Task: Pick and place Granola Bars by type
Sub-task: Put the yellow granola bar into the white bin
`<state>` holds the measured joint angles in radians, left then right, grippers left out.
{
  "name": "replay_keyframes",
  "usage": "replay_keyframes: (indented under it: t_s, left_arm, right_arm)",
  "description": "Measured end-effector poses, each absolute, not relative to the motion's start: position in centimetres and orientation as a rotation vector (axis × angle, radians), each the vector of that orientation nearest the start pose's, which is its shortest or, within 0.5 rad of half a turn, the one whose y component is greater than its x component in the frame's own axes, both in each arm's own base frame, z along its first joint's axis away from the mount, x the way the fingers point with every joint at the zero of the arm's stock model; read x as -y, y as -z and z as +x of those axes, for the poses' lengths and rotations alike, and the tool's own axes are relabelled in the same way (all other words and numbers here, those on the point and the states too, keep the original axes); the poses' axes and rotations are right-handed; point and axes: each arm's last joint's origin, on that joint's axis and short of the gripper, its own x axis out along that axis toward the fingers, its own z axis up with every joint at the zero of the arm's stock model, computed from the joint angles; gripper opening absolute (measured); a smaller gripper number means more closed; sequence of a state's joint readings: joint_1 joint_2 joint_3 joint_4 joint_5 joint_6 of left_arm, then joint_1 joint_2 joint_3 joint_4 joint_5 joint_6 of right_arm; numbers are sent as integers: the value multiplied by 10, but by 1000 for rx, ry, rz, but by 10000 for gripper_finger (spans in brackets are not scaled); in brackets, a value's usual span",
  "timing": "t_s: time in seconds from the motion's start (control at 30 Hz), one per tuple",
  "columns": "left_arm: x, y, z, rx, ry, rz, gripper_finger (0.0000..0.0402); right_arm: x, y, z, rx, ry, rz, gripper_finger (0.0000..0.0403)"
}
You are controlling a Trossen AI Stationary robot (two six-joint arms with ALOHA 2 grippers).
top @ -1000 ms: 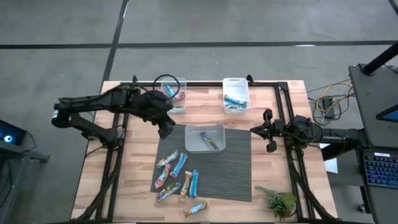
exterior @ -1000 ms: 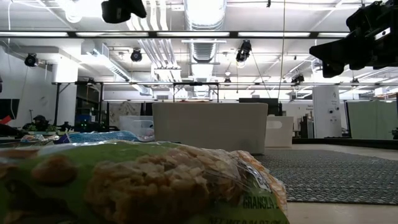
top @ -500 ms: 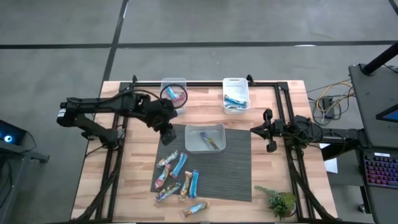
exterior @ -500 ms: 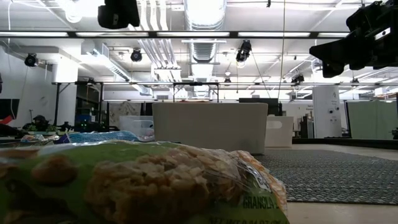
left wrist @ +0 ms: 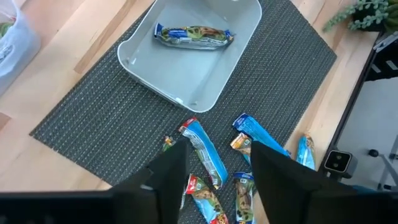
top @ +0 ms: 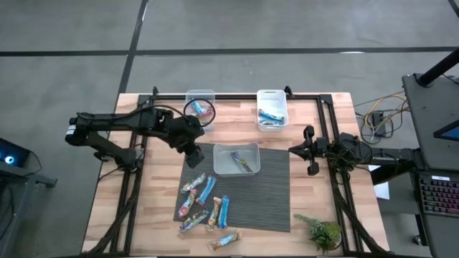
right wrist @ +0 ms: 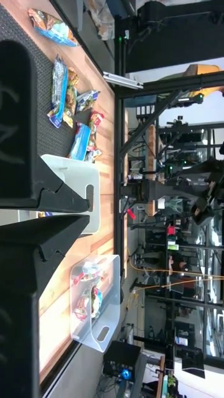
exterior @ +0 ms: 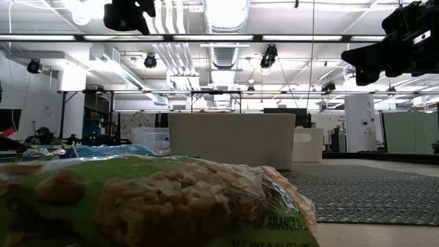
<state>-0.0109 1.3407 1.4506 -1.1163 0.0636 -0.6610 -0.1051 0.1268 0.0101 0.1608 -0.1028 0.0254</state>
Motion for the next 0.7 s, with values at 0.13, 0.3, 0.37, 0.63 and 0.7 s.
replay_keyframes:
  t_s: [0.13, 0.3, 0.37, 0.63, 0.7]
  left_arm:
    - [5, -363, 248, -999, -271, -631, 183]
    - [5, -354, 248, -1029, -284, -630, 186]
    - [5, -350, 248, -1042, -296, -640, 186]
    - [9, -325, 249, -1106, -333, -686, 186]
    - [11, -318, 251, -1104, -295, -705, 186]
  right_arm:
    - [8, -172, 105, 44, 1, 21, 9]
    - [8, -172, 105, 44, 2, 21, 9]
    - [8, -172, 105, 44, 2, 21, 9]
    - [8, -172, 105, 44, 2, 21, 9]
    - [8, -172, 105, 43, 1, 21, 9]
